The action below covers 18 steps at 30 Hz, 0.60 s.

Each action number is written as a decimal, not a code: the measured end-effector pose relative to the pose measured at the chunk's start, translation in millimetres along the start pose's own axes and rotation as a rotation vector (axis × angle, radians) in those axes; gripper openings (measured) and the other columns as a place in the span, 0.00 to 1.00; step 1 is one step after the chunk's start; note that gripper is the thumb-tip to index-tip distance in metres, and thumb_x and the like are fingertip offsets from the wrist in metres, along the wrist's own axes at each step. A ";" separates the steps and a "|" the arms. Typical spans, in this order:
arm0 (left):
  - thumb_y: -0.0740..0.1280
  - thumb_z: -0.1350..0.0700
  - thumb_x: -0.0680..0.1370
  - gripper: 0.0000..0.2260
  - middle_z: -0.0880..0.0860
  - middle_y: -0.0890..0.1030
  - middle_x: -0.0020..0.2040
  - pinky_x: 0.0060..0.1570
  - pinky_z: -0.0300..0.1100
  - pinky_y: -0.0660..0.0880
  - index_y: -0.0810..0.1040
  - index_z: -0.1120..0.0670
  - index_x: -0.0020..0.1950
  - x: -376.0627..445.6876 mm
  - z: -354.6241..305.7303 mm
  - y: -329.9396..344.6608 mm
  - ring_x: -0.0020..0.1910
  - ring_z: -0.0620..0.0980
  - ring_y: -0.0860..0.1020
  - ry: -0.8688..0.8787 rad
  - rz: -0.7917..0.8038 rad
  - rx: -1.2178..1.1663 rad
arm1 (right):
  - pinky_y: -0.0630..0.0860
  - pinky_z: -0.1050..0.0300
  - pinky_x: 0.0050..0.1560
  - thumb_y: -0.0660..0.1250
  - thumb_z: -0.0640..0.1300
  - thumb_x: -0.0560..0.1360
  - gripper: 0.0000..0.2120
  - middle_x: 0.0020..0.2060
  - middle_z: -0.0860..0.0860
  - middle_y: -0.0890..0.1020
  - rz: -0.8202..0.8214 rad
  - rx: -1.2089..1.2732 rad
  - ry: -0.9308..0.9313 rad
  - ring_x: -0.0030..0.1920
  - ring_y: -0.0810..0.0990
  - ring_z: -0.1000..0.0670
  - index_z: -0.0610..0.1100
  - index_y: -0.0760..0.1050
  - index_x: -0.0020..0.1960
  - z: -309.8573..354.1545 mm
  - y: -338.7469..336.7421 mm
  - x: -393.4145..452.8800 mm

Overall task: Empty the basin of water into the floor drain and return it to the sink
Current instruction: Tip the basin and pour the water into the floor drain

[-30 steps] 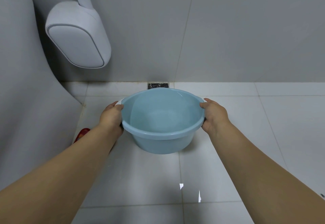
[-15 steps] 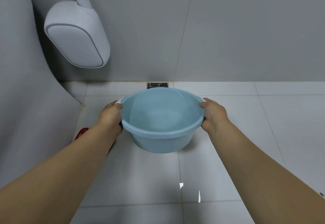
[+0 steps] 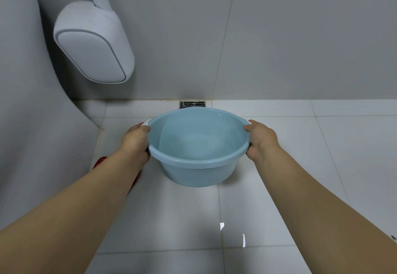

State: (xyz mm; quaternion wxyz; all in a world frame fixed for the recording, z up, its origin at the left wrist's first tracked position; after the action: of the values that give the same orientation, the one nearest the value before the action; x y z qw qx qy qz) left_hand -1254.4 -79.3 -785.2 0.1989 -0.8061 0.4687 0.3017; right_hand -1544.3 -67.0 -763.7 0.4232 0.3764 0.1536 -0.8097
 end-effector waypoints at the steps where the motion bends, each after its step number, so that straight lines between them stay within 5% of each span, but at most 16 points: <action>1: 0.58 0.64 0.82 0.17 0.62 0.81 0.61 0.46 0.47 0.79 0.75 0.60 0.70 -0.6 0.0 0.0 0.51 0.60 0.80 0.000 0.003 0.001 | 0.81 0.49 0.43 0.61 0.30 0.79 0.25 0.64 0.42 0.79 0.000 0.001 0.002 0.49 0.82 0.41 0.44 0.70 0.74 0.0 0.0 0.0; 9: 0.58 0.65 0.82 0.15 0.59 0.82 0.51 0.50 0.51 0.80 0.76 0.61 0.66 1.3 0.0 -0.3 0.46 0.59 0.80 0.005 0.014 0.018 | 0.81 0.51 0.41 0.61 0.30 0.79 0.25 0.64 0.43 0.79 -0.005 -0.006 0.006 0.53 0.82 0.40 0.44 0.71 0.74 0.7 0.6 -0.9; 18: 0.58 0.64 0.82 0.12 0.57 0.81 0.46 0.48 0.51 0.79 0.76 0.58 0.61 4.6 1.1 1.4 0.41 0.57 0.80 0.020 0.022 0.009 | 0.80 0.51 0.39 0.61 0.30 0.79 0.25 0.64 0.42 0.79 -0.009 -0.008 0.000 0.45 0.82 0.44 0.44 0.71 0.74 1.4 0.1 -1.5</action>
State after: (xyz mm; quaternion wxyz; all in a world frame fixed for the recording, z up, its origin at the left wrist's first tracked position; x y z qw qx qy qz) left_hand -1254.2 -82.2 -789.2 0.1946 -0.8031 0.4807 0.2936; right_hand -1544.3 -67.0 -761.6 0.4210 0.3741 0.1585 -0.8110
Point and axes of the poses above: each hand's wrist, its own x-axis towards the middle knuckle, its own y-axis out of the palm, z = x × y, the point moved 4 cm from there along x, towards the middle knuckle
